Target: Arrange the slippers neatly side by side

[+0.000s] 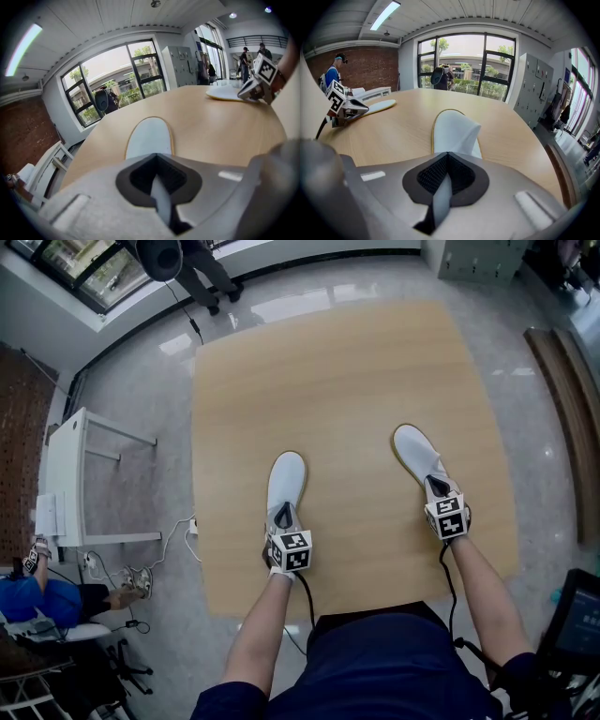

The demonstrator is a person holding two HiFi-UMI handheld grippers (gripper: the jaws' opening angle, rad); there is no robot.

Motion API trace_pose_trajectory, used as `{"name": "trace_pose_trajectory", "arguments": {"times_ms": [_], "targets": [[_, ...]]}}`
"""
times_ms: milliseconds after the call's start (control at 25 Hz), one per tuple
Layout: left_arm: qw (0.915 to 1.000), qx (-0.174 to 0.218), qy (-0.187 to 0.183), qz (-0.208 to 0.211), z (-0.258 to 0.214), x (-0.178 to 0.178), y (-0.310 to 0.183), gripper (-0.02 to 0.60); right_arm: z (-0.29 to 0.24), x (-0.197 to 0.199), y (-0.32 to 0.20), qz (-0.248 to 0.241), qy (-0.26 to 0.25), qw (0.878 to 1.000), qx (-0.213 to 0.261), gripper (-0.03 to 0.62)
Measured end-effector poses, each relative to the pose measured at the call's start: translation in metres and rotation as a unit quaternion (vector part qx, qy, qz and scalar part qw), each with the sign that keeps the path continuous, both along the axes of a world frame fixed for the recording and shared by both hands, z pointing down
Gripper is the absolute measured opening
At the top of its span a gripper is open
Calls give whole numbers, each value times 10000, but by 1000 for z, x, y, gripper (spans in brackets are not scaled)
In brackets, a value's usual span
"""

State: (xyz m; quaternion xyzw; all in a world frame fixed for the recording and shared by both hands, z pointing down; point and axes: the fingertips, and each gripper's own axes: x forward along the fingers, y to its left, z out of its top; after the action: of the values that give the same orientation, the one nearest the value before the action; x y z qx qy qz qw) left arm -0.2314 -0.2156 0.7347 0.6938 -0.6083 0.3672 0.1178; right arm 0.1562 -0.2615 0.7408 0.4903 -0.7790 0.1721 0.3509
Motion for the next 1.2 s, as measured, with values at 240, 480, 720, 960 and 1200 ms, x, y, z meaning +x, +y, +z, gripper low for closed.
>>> {"name": "trace_pose_trajectory", "arguments": {"times_ms": [240, 480, 720, 960, 1200], "targets": [[9999, -45, 69, 63, 3, 9, 16, 3, 0, -4, 13, 315, -11, 9995, 47, 8], [9989, -218, 370, -181, 4, 11, 26, 3, 1, -14, 30, 385, -103, 9992, -49, 9], [9939, -436, 908, -438, -2, 16, 58, 3, -7, -30, 62, 494, -270, 9982, -211, 8], [9830, -755, 1443, -844, -5, 33, 72, 3, 3, -35, 72, 706, -455, 9957, -402, 9], [9658, -983, 2080, -1195, -7, 48, 76, 3, 3, -47, 81, 1126, -972, 9855, -821, 9]]}}
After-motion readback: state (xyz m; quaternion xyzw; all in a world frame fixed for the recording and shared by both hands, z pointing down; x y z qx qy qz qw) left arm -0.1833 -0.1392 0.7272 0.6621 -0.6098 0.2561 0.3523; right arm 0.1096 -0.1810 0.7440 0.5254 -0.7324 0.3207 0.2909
